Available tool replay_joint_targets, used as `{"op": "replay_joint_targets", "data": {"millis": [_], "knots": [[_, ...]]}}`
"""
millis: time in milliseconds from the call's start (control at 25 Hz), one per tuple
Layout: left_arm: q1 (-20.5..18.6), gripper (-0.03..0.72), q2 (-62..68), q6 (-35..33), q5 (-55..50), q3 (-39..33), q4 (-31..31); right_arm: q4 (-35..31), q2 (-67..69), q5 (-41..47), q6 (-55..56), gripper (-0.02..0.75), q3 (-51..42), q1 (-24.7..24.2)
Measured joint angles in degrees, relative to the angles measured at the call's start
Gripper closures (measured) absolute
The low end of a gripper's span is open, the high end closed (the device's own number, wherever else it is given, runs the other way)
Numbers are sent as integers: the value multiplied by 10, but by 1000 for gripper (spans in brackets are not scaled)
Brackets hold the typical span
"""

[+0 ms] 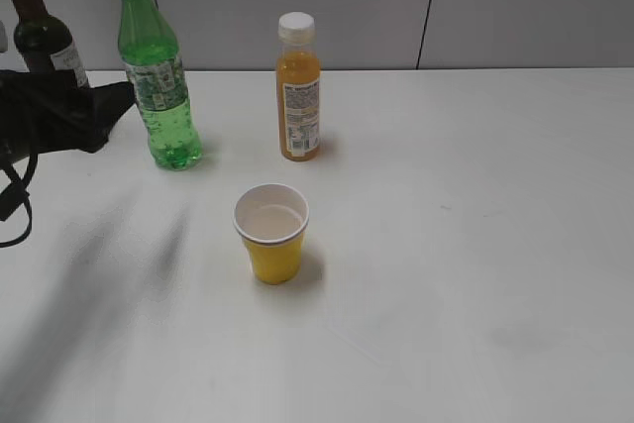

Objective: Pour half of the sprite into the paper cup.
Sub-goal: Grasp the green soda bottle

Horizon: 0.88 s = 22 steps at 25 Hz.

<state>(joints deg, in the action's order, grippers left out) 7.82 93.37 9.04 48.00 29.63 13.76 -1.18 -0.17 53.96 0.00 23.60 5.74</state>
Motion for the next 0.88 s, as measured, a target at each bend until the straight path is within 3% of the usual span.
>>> {"op": "replay_joint_targets", "data": {"millis": [320,560,880], "knots": [[0,92,91,-1,137,-3,-23,0,0,0,0,155,0,0],[0,8,135,-20,143,18,-25,0,0,0,0,155,0,0],[0,-5,163,-20,138,66,-25,0,0,0,0,155,0,0]]}}
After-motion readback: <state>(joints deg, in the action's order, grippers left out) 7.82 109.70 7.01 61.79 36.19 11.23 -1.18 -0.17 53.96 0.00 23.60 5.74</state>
